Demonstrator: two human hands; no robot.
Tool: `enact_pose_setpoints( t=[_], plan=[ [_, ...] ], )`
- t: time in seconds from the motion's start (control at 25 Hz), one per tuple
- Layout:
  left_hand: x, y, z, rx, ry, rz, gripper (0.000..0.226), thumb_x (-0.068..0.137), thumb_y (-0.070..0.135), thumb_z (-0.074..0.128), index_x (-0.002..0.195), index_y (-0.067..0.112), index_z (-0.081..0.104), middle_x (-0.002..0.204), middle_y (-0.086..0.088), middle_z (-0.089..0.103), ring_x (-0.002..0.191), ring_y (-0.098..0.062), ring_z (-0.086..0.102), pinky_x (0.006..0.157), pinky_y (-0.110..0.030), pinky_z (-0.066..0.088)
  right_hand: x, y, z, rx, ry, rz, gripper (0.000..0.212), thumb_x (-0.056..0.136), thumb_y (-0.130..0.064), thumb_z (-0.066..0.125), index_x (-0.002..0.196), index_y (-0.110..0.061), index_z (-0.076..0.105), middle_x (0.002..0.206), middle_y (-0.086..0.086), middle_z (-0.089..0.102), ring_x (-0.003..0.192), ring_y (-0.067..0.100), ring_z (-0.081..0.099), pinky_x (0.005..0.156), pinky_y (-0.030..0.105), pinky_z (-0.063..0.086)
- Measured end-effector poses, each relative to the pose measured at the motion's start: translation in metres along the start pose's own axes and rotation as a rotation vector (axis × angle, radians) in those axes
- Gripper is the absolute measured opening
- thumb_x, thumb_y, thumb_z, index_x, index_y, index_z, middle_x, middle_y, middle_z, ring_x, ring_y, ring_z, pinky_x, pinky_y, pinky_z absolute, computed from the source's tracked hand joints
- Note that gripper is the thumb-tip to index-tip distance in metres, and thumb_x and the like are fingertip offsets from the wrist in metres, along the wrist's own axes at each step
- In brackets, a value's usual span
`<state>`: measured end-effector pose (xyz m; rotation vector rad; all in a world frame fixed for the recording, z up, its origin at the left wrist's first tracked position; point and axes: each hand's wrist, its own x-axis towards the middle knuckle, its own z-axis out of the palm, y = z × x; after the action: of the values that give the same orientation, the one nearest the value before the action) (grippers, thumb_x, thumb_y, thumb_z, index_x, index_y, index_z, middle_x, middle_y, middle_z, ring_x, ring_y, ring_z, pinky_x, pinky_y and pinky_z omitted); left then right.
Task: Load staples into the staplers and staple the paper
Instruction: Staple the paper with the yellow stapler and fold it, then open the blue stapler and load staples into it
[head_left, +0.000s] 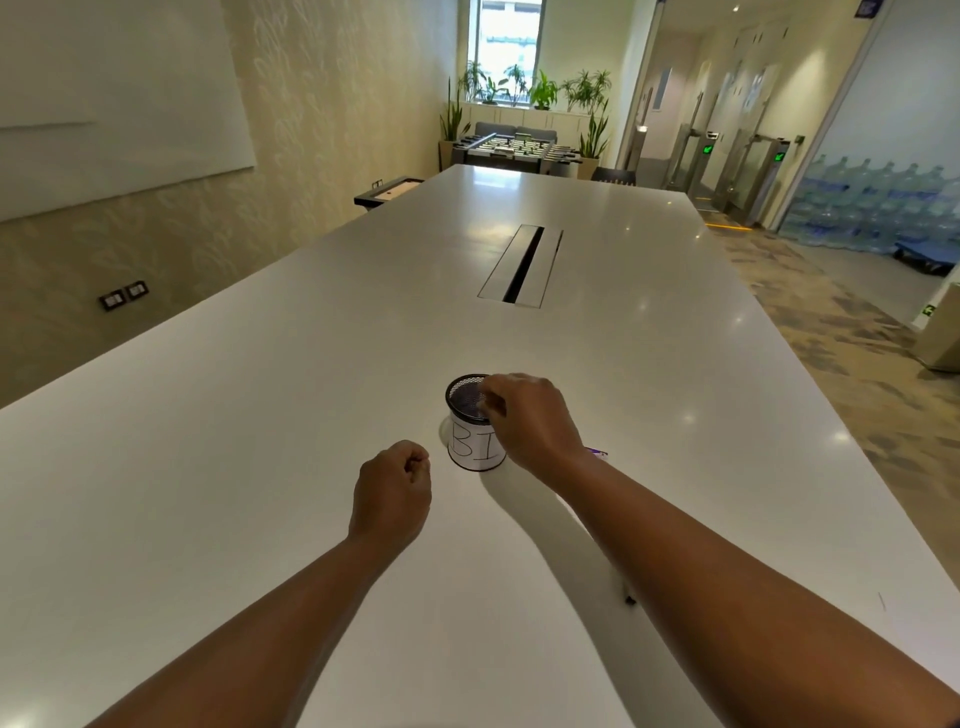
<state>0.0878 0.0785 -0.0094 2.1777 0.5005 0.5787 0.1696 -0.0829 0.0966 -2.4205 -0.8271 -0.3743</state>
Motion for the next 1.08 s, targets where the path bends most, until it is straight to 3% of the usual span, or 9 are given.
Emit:
enact_pose_setpoints(
  t=[0.16,0.28,0.36,0.72,0.8,0.92,1.04,1.08],
  plan=[
    [-0.003,0.003,0.000,0.037,-0.009,0.021,0.019,0.092,0.017,0.061,0.077,0.028,0.063,0.062,0.012,0.064,0.060,-0.005,0.061,0.054,-0.022,0.043,-0.020,0.016,-0.008,0.058,0.092,0.035,0.013,0.094,-0.012,0.061,0.095,-0.013,0.074,0.084,0.005,0.071,0.075,0.025,0.061,0.069,0.038,0.050],
    [-0.011,0.008,0.001,0.043,-0.049,0.050,0.019,0.093,0.017,0.061,0.078,0.027,0.064,0.062,0.011,0.064,0.060,-0.006,0.061,0.052,-0.021,0.043,-0.043,0.032,-0.024,0.094,0.153,0.130,0.018,0.094,-0.008,0.063,0.104,-0.013,0.077,0.096,0.006,0.077,0.084,0.023,0.068,0.075,0.030,0.050],
    [-0.019,0.015,0.004,0.004,-0.063,0.024,0.019,0.093,0.016,0.062,0.077,0.026,0.065,0.063,0.009,0.066,0.061,-0.007,0.062,0.053,-0.022,0.044,-0.063,0.045,-0.037,0.113,0.175,0.207,0.019,0.092,-0.006,0.062,0.102,-0.013,0.078,0.099,0.004,0.078,0.088,0.020,0.070,0.076,0.025,0.046],
    [-0.060,0.071,0.042,-0.257,-0.176,-0.090,0.017,0.088,0.019,0.065,0.072,0.023,0.069,0.059,0.009,0.067,0.056,-0.009,0.060,0.052,-0.023,0.048,-0.150,0.074,-0.071,0.178,0.195,0.575,0.020,0.088,-0.011,0.067,0.107,-0.012,0.073,0.089,-0.003,0.072,0.080,0.014,0.064,0.075,0.025,0.049],
    [-0.070,0.084,0.054,-0.289,-0.237,-0.077,0.014,0.087,0.018,0.067,0.075,0.025,0.071,0.064,0.012,0.070,0.061,-0.008,0.064,0.056,-0.022,0.051,-0.165,0.067,-0.065,0.175,0.160,0.610,0.033,0.086,-0.015,0.070,0.118,-0.011,0.069,0.098,0.000,0.070,0.089,0.017,0.065,0.086,0.032,0.052],
    [-0.082,0.096,0.070,-0.282,-0.285,-0.014,0.014,0.090,0.018,0.069,0.080,0.028,0.071,0.068,0.013,0.072,0.065,-0.002,0.067,0.057,-0.014,0.049,-0.183,0.053,-0.051,0.133,0.096,0.613,0.049,0.086,-0.022,0.071,0.133,-0.011,0.061,0.125,0.003,0.066,0.118,0.021,0.060,0.099,0.029,0.043],
    [-0.093,0.098,0.081,-0.182,-0.296,0.111,0.016,0.096,0.019,0.064,0.089,0.033,0.068,0.082,0.016,0.072,0.075,0.002,0.066,0.062,-0.007,0.044,-0.198,0.046,-0.035,0.125,0.099,0.572,0.024,0.082,-0.022,0.068,0.103,-0.017,0.058,0.103,-0.001,0.062,0.096,0.020,0.057,0.081,0.030,0.040],
    [-0.096,0.097,0.083,-0.147,-0.308,0.161,0.014,0.098,0.020,0.062,0.097,0.032,0.070,0.089,0.015,0.074,0.080,0.001,0.067,0.067,-0.006,0.044,-0.202,0.046,-0.029,0.135,0.086,0.569,0.024,0.084,-0.022,0.067,0.104,-0.014,0.056,0.105,0.005,0.060,0.096,0.022,0.056,0.083,0.035,0.044]
  ],
)
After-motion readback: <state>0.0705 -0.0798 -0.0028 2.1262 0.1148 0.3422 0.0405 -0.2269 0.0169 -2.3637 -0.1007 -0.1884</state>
